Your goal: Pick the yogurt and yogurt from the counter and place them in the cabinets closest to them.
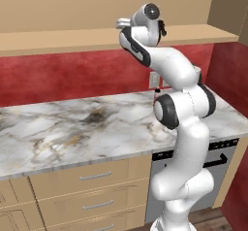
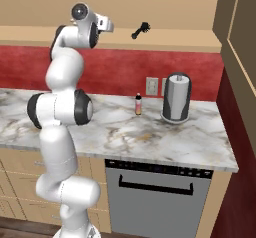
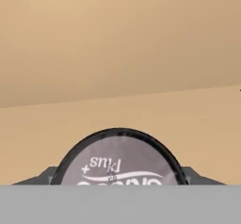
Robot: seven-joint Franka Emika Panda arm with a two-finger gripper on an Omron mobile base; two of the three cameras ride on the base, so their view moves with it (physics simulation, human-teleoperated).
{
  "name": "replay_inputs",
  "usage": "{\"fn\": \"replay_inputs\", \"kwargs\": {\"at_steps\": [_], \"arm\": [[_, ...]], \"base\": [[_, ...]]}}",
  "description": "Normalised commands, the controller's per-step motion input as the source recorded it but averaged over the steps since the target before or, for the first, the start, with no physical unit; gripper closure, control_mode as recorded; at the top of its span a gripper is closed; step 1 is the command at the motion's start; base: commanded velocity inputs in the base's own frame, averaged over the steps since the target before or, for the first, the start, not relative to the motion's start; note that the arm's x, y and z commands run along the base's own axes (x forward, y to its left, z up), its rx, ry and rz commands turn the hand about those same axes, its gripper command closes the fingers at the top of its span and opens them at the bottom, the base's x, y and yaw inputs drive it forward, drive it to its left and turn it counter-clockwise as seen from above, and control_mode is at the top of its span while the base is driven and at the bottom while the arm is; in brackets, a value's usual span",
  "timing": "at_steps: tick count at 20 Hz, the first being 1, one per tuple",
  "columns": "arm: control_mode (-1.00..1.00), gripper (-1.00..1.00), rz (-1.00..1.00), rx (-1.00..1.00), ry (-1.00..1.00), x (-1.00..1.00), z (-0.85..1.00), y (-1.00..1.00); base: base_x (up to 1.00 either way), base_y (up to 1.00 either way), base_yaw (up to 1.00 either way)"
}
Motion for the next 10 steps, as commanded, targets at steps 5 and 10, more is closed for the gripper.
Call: {"fn": "replay_inputs", "kwargs": {"at_steps": [5,10], "arm": [[-1.0,-1.0,0.0,0.0,0.07,0.22,0.03,0.02],[-1.0,-1.0,0.01,0.0,0.04,-0.25,0.04,0.02]], "base": [[0.0,0.0,0.0],[0.0,0.0,0.0]]}}
